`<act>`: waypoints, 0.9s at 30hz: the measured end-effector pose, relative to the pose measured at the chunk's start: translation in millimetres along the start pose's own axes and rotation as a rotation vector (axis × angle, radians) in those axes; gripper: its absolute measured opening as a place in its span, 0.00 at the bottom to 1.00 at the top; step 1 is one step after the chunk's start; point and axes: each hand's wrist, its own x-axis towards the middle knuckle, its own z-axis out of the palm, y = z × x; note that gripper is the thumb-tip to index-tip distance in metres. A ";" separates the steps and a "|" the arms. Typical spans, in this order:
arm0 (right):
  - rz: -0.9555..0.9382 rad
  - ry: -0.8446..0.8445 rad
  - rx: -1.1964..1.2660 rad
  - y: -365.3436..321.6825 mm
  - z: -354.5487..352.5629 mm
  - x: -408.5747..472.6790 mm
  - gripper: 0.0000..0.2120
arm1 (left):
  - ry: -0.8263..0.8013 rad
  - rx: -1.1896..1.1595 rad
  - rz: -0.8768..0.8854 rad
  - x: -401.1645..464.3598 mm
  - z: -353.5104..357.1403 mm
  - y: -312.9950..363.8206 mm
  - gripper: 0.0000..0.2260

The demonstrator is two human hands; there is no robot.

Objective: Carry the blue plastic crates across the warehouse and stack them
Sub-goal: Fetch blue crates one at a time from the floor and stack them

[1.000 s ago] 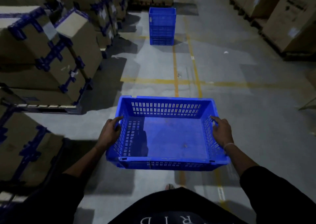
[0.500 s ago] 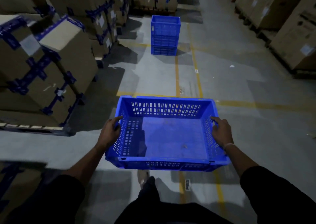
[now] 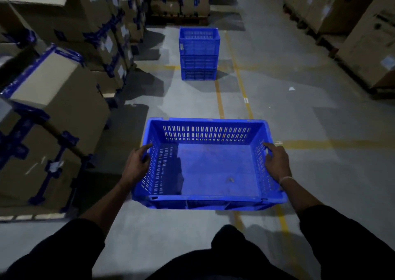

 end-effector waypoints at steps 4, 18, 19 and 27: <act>-0.002 0.007 -0.012 -16.8 22.9 83.4 0.21 | -0.008 0.011 -0.030 88.9 14.2 -18.7 0.22; -0.030 0.006 0.005 -72.8 69.4 430.7 0.22 | 0.008 -0.021 -0.057 429.4 38.6 -8.9 0.25; -0.023 0.010 0.000 -76.8 72.7 451.2 0.22 | 0.008 -0.022 -0.052 449.6 39.8 -9.4 0.26; -0.016 0.005 -0.018 -108.9 111.2 617.2 0.23 | 0.031 0.003 -0.034 619.6 55.3 -15.4 0.22</act>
